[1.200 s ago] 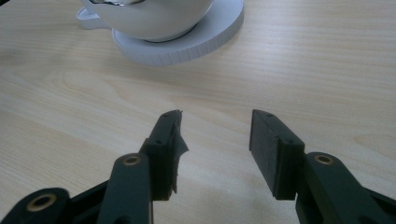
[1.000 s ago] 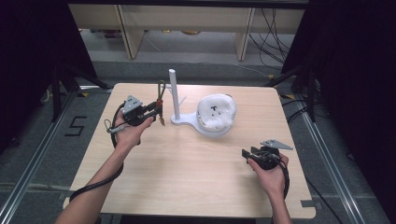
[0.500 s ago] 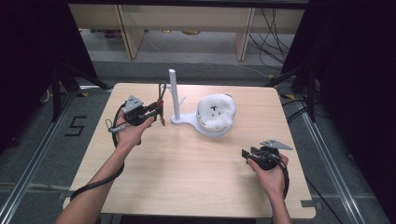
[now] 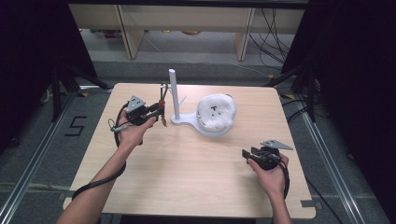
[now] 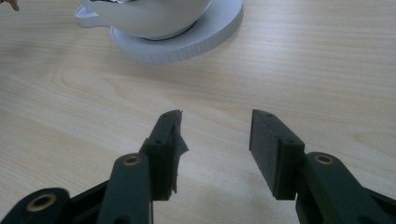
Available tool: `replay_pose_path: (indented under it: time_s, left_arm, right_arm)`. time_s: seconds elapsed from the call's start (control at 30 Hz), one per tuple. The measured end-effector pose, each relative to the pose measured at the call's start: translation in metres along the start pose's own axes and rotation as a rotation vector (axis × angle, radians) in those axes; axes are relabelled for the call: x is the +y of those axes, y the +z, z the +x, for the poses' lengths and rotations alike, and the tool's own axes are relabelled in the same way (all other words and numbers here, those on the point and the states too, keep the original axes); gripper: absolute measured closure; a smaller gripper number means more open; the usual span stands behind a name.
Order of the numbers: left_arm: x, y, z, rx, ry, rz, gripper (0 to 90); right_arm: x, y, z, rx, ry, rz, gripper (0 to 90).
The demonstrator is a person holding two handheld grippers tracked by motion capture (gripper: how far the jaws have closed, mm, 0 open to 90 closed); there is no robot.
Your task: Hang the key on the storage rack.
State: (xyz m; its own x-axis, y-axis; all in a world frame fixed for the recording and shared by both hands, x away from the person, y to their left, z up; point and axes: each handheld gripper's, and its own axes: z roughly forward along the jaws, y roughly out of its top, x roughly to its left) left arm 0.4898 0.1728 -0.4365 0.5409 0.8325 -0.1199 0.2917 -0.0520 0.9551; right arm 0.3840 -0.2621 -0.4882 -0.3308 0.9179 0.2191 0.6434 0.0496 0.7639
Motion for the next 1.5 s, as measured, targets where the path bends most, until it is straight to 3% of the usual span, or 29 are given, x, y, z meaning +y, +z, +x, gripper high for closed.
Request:
replay_pose_path:
  time_s: [0.47, 0.5, 0.63, 0.7, 0.73, 1.07, 1.3, 1.33, 1.37, 1.4, 1.43, 1.5]
  left_arm:
    - [-0.002, 0.007, -0.002, -0.002, 0.001, 0.017, 68.0]
    - [-0.003, 0.008, -0.002, -0.003, 0.001, 0.017, 67.9]
    - [-0.005, 0.011, -0.002, 0.001, 0.003, 0.025, 67.9]
    - [-0.005, 0.012, -0.002, 0.001, 0.005, 0.029, 67.8]
    - [-0.006, 0.013, -0.003, 0.0, 0.001, 0.028, 67.8]
    - [-0.007, 0.019, -0.004, -0.007, 0.01, 0.041, 67.3]
    - [-0.008, 0.021, -0.005, -0.007, 0.01, 0.041, 66.9]
    - [-0.008, 0.021, -0.005, -0.006, 0.01, 0.042, 66.8]
    - [-0.008, 0.021, -0.005, -0.006, 0.01, 0.041, 66.6]
    - [-0.008, 0.02, -0.005, -0.007, 0.013, 0.042, 66.5]
    - [-0.008, 0.02, -0.005, -0.007, 0.017, 0.042, 66.4]
    - [-0.008, 0.019, -0.005, -0.005, 0.019, 0.041, 65.8]
  right_arm:
    - [0.0, 0.0, 0.0, 0.0, 0.0, 0.001, 54.4]
    - [0.0, 0.001, -0.003, -0.001, -0.036, -0.009, 54.4]
    - [0.0, 0.001, -0.003, 0.0, -0.035, -0.009, 54.3]
    - [0.0, 0.001, -0.003, -0.001, -0.035, -0.009, 54.4]
    - [-0.001, 0.0, 0.001, -0.002, 0.015, 0.008, 54.4]
    - [-0.001, 0.001, 0.0, 0.002, 0.005, -0.003, 54.4]
    - [-0.001, 0.0, 0.0, -0.001, -0.003, -0.007, 54.4]
    - [-0.001, 0.001, -0.003, -0.001, -0.039, -0.009, 54.4]
    - [-0.001, 0.001, -0.003, -0.002, -0.04, -0.011, 54.4]
    - [0.0, 0.0, -0.003, -0.002, -0.039, -0.01, 54.4]
    - [-0.001, 0.0, 0.0, -0.003, 0.006, -0.005, 54.4]
    - [-0.001, 0.002, 0.0, 0.013, 0.006, -0.015, 54.4]
